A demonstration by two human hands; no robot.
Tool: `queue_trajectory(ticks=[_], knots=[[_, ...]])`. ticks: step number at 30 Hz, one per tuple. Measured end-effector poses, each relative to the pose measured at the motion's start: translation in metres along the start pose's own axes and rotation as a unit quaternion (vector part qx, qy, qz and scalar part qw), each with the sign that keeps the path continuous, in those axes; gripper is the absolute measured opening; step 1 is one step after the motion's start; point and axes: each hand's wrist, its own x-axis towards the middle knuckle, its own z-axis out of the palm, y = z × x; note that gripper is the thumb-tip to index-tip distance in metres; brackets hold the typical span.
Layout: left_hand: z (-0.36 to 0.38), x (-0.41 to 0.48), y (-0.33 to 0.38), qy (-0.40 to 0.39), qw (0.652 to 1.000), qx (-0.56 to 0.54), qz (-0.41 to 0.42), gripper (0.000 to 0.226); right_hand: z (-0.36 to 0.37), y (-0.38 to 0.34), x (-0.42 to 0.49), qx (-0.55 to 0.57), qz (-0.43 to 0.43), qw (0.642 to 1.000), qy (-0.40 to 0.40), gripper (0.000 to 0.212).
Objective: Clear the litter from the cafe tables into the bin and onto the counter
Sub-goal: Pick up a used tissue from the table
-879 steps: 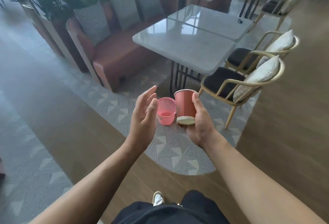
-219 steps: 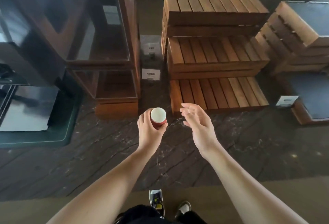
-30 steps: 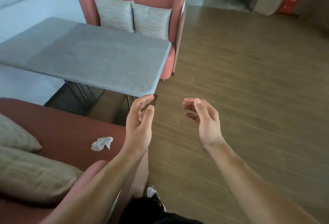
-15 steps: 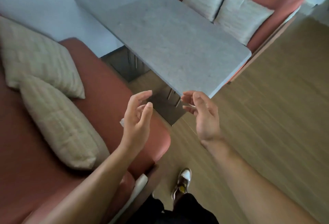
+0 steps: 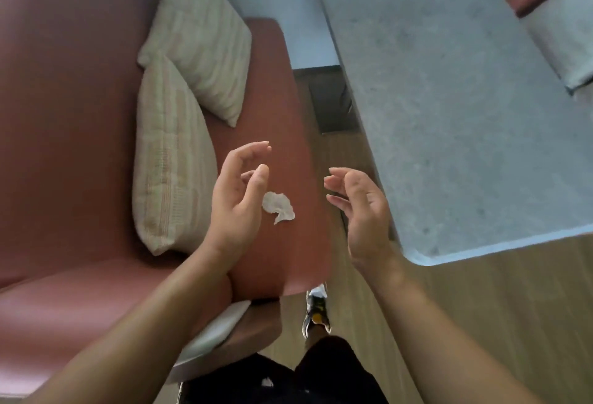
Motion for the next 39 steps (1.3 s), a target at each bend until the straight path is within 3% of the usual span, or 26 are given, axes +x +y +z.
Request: queue_trajectory(ticks=[8,13,18,25,29,32,34,39], knots=[[0.082,-0.015,-0.053,0.119,0.988,0.022,-0.100,0.034,-0.035,0.049,0.068,0.000,0.043,0.996,-0.073,0.043],[0.104,-0.021,-0.106,0.171,0.974,0.052,-0.140,0.044,-0.044,0.099,0.098,-0.036,0.073,0.993,-0.082,0.035],[0.121,-0.017,-0.169,0.195,0.956,0.114,-0.187,0.032,-0.043,0.159,0.126,-0.068,0.109,0.987,-0.098,0.046],[0.126,-0.016,-0.267,0.237,0.925,0.167,-0.247,0.028,-0.032,0.251,0.164,-0.091,0.149,0.976,-0.133,0.028],[0.125,-0.019,-0.316,0.282,0.902,0.155,-0.286,0.025,-0.021,0.307,0.184,-0.189,0.131,0.956,-0.183,0.024],[0.123,-0.021,-0.352,0.301,0.890,0.152,-0.307,0.022,-0.010,0.347,0.198,-0.289,0.120,0.921,-0.234,0.040],[0.121,-0.021,-0.373,0.300,0.886,0.160,-0.316,0.022,-0.001,0.368,0.208,-0.331,0.109,0.901,-0.259,0.047],[0.119,-0.016,-0.417,0.212,0.898,0.200,-0.330,0.038,0.013,0.405,0.230,-0.360,0.087,0.890,-0.267,0.043]])
